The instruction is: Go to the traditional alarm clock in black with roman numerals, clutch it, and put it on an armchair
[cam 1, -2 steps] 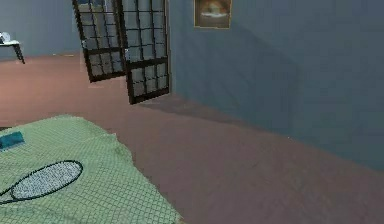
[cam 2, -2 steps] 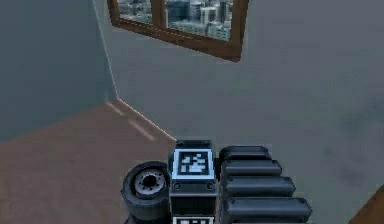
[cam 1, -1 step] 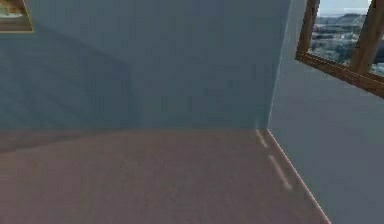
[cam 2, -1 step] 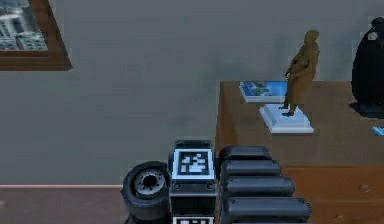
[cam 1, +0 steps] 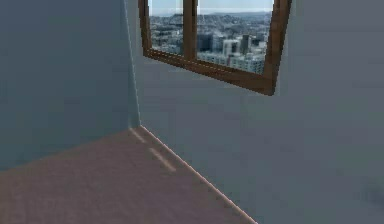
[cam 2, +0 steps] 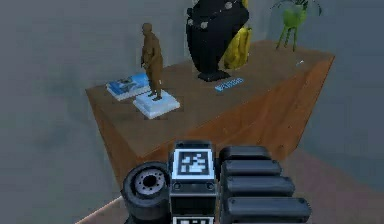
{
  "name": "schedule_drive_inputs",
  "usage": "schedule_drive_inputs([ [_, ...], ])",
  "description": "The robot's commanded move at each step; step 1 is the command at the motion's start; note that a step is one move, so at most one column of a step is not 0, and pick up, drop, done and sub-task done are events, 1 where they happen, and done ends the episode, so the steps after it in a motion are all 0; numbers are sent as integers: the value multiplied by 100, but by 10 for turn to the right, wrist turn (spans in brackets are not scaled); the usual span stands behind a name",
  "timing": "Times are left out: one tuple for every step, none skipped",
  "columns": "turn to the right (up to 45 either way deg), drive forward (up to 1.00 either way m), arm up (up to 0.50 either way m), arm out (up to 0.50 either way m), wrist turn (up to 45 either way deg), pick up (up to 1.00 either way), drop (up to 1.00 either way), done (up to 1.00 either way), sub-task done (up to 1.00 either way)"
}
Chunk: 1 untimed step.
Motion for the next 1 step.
schedule_drive_inputs([
  [30, 0, 0, 0, 0, 0, 0, 0, 0],
])
